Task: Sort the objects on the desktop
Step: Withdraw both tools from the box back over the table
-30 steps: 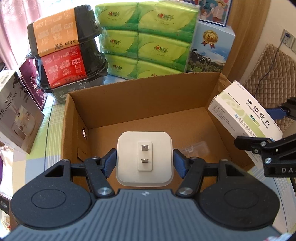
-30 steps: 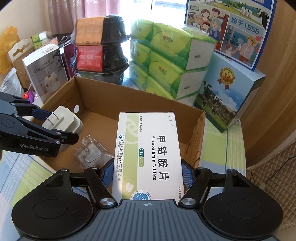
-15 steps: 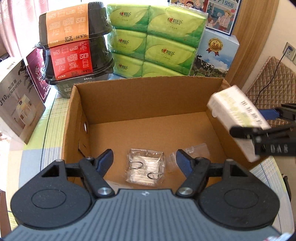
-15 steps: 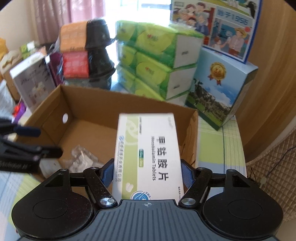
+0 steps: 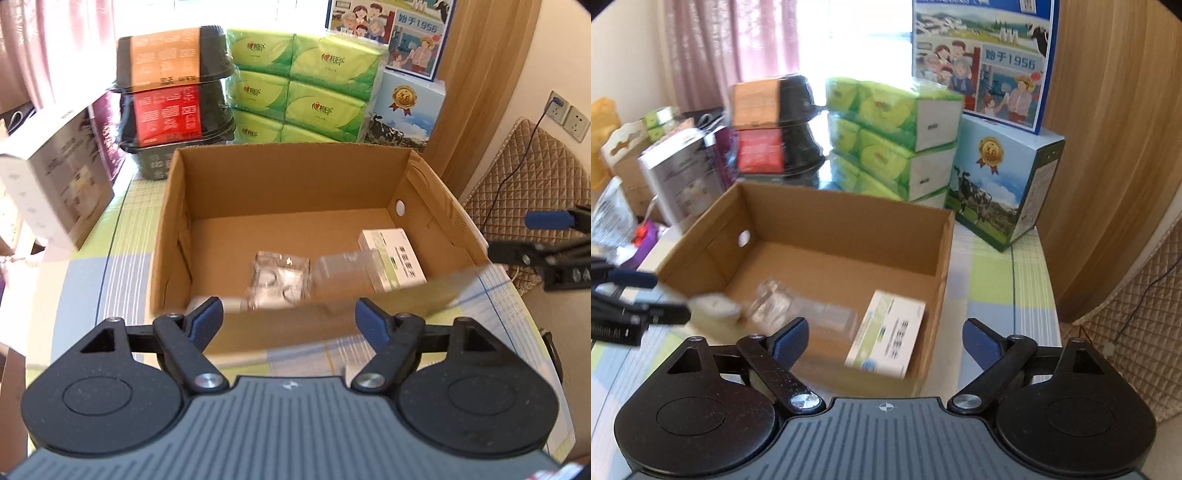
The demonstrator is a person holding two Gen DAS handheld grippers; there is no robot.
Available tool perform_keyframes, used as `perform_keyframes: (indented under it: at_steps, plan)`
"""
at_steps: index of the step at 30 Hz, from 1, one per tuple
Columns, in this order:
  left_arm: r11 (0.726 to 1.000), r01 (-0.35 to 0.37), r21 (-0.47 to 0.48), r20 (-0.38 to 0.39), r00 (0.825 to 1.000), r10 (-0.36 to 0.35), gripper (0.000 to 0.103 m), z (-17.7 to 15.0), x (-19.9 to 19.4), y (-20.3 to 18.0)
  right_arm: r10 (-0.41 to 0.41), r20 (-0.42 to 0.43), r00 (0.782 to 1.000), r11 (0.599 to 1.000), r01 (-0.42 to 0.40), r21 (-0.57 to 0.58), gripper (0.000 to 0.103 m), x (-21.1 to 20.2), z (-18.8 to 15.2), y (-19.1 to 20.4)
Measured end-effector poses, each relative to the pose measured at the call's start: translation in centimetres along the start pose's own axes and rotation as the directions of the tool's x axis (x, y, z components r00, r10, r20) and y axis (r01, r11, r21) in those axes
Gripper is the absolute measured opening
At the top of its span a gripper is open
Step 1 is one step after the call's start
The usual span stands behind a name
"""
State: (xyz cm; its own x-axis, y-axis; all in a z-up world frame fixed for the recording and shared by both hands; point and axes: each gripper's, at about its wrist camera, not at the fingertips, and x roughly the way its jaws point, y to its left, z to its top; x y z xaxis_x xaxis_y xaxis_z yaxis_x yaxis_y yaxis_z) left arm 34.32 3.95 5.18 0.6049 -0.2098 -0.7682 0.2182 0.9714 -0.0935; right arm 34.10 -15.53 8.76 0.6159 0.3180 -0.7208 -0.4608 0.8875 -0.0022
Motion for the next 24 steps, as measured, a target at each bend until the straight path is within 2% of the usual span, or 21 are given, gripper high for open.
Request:
perform_keyframes:
  at_steps: [4, 7, 13, 21, 24]
  plan:
    - [0.999, 0.014, -0.030, -0.002, 1.000, -0.014, 0.083, -3.0, -2.6, -0.3, 0.028, -0.006, 1.000, 0.999, -0.029, -0.038, 0.095, -3.3, -3.5, 1.1]
    - [1.000, -0.004, -0.022, -0.011, 1.000, 0.003, 0.087, -5.1, -4.7, -1.0, 0.044, -0.008, 0.999, 0.998, -0.044, -0.049, 0.101, -5.4, -6.1, 1.9]
    - [1.000, 0.005, -0.028, 0.008, 1.000, -0.005, 0.101, -9.4, -8.9, -2.4, 0.061, -0.036, 0.998, 0.993, -0.064, -0.102, 0.101, -8.9, -10.9, 3.6]
    - [0.999, -0.004, 0.039, -0.009, 1.000, 0.004, 0.101, -15.6, -12.0, -5.2, 0.081, -0.044, 0.996, 0.993, -0.084, -0.087, 0.101, -12.5, -17.2, 4.8]
    - [0.999, 0.023, 0.042, -0.015, 1.000, -0.023, 0.101, -17.7, -12.5, -5.9, 0.090, -0.048, 0.995, 0.994, -0.093, -0.065, 0.101, -13.5, -19.2, 5.1]
